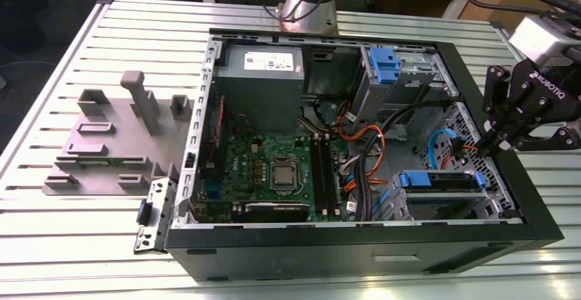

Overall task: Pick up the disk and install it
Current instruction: 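Insert the first disk wire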

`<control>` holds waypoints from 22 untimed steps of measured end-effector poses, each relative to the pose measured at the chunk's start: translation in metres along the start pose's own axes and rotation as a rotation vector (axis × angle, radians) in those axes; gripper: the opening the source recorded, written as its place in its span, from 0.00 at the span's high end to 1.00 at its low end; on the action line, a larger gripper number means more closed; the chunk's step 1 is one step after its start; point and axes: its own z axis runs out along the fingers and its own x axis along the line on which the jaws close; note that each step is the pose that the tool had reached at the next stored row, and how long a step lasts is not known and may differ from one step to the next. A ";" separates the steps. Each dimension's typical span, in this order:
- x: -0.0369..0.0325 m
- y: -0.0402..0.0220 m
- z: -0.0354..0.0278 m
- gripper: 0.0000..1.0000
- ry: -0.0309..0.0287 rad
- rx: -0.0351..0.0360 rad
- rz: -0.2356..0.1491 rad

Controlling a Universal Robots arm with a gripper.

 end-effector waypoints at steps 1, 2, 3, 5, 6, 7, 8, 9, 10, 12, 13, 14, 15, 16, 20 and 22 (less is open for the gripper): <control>-0.0002 0.0007 0.0000 0.82 0.0000 0.0000 0.000; -0.0004 0.0019 0.0001 0.82 0.0000 0.0001 0.000; -0.0006 0.0032 0.0003 0.82 0.0000 0.0002 0.000; -0.0012 0.0063 0.0006 0.82 0.0000 0.0005 0.000; -0.0015 0.0079 0.0007 0.82 0.0000 0.0007 0.000; -0.0018 0.0094 0.0009 0.82 0.0000 0.0010 0.000; -0.0020 0.0109 0.0010 0.82 0.0002 0.0013 0.000; -0.0023 0.0125 0.0011 0.82 0.0003 0.0017 0.000; -0.0026 0.0139 0.0012 0.82 0.0003 0.0021 0.000; -0.0031 0.0165 0.0014 0.82 0.0005 0.0030 0.000; -0.0033 0.0176 0.0016 0.82 0.0005 0.0033 0.000; -0.0035 0.0185 0.0016 0.82 0.0007 0.0035 0.000; -0.0034 0.0187 0.0017 0.82 0.0007 0.0036 0.000; -0.0032 0.0187 0.0016 0.82 0.0009 0.0036 0.000; 0.0012 0.0196 0.0024 0.82 -0.0169 0.0070 -0.001; 0.0036 0.0201 0.0029 0.82 -0.0381 0.0110 -0.003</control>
